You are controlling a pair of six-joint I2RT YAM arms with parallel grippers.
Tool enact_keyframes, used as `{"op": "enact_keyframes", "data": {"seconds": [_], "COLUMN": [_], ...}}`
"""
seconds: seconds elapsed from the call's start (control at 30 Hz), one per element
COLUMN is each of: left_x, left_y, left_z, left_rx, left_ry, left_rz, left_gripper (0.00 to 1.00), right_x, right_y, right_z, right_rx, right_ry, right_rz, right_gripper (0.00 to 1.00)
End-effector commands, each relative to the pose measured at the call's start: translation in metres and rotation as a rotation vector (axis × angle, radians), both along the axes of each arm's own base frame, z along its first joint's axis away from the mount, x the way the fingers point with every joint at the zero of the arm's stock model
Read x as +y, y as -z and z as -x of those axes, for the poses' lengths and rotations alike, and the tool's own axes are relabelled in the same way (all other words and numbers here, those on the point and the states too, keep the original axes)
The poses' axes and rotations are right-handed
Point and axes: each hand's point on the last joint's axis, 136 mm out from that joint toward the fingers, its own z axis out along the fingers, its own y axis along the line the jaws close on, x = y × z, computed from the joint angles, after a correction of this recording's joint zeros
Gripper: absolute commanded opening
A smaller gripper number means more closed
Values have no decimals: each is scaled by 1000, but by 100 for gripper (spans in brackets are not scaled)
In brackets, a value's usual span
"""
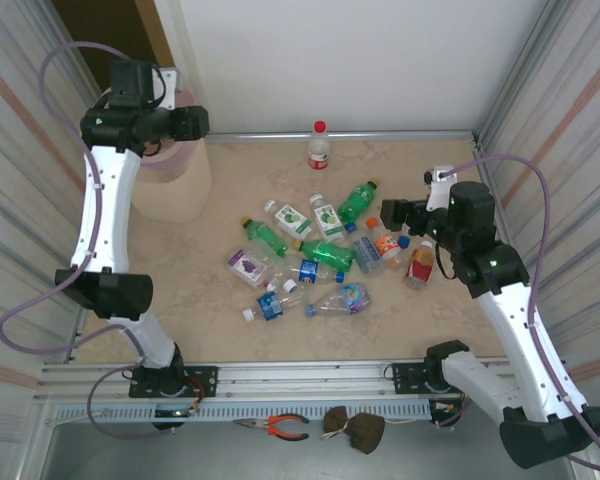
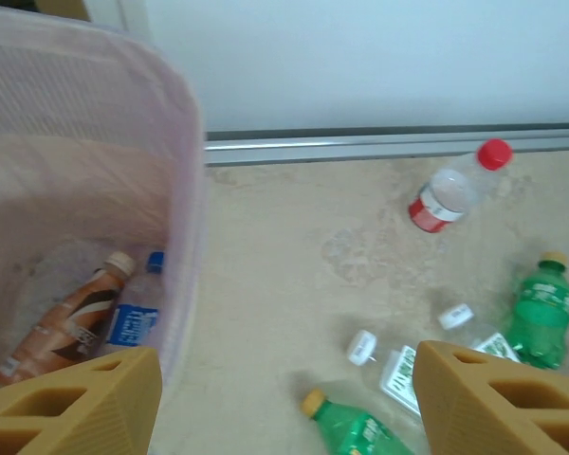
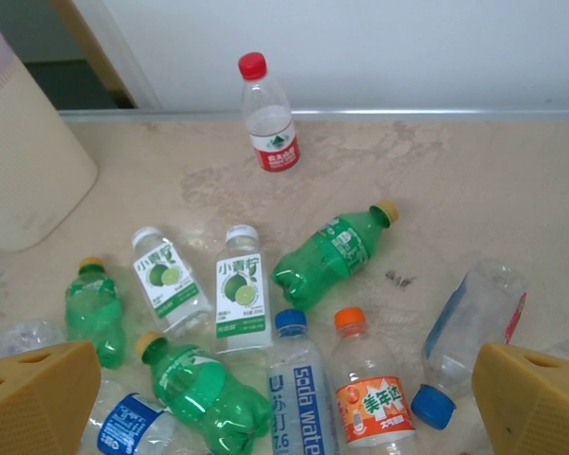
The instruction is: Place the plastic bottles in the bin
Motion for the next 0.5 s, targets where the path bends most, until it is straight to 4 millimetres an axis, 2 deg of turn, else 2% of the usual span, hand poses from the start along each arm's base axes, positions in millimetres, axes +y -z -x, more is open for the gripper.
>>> {"op": "enact_keyframes", "data": {"seconds": [0.0, 0.2, 0.33, 0.47], "left_x": [-13, -46, -51, -52], "left_y": [-14, 20, 49, 88], "left_z": [19, 48, 62, 80], "left_rx": [-36, 39, 92, 179], "left_ry": [-17, -19, -126, -290], "left_rz": [23, 56, 156, 283], "left_gripper": [70, 71, 69, 66], "right_x": [0, 1, 2, 1], "right_y": [1, 7, 12, 16], "right_z": [8, 12, 15, 21], "right_rx": [0, 5, 24, 29], "right_ry": [-19, -34, -49, -53], "right_rz": [32, 40, 45, 47], "right_gripper": [99, 99, 99, 99]}}
